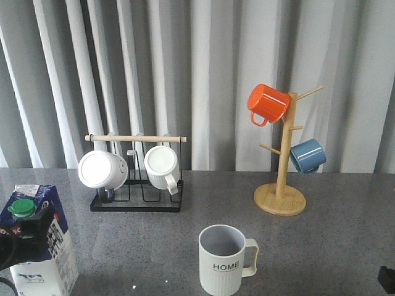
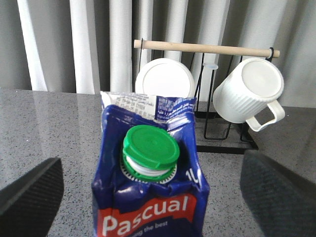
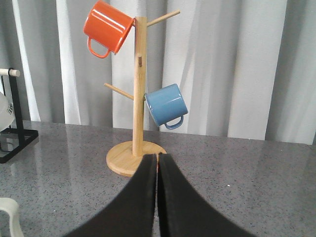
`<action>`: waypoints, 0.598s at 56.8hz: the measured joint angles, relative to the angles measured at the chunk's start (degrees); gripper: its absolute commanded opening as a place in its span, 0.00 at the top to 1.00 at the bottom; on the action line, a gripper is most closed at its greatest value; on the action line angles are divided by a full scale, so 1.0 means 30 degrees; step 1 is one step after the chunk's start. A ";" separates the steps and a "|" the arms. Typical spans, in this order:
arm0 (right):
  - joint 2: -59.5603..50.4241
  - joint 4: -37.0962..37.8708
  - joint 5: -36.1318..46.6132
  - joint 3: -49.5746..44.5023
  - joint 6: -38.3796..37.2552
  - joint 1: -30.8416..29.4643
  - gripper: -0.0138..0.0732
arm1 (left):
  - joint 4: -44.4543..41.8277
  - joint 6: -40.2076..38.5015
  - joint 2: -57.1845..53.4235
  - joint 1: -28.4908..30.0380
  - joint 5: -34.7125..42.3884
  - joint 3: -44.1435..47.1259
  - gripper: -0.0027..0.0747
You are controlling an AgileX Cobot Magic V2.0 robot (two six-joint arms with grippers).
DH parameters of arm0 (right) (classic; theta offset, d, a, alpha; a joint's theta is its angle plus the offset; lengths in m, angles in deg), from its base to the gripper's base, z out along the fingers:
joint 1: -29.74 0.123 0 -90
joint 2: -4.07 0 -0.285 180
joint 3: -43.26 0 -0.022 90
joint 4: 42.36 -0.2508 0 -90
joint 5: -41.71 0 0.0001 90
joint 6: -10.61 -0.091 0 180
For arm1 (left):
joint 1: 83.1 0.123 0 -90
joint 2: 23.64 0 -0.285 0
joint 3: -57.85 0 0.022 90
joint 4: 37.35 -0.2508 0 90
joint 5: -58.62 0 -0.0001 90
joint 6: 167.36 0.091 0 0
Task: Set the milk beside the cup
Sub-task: 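Grasp the Pascual milk carton with the left gripper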
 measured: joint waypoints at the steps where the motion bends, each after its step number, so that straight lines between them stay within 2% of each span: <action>1: 0.0000 0.0000 0.0000 0.0000 0.0000 0.0000 0.85 | 0.0032 0.0096 0.0038 0.0000 0.0006 0.0000 0.07; 34: 0.0000 0.0000 0.0000 0.0000 0.0000 0.0000 0.85 | 0.1612 0.1510 0.1303 0.0000 0.1582 0.0000 0.08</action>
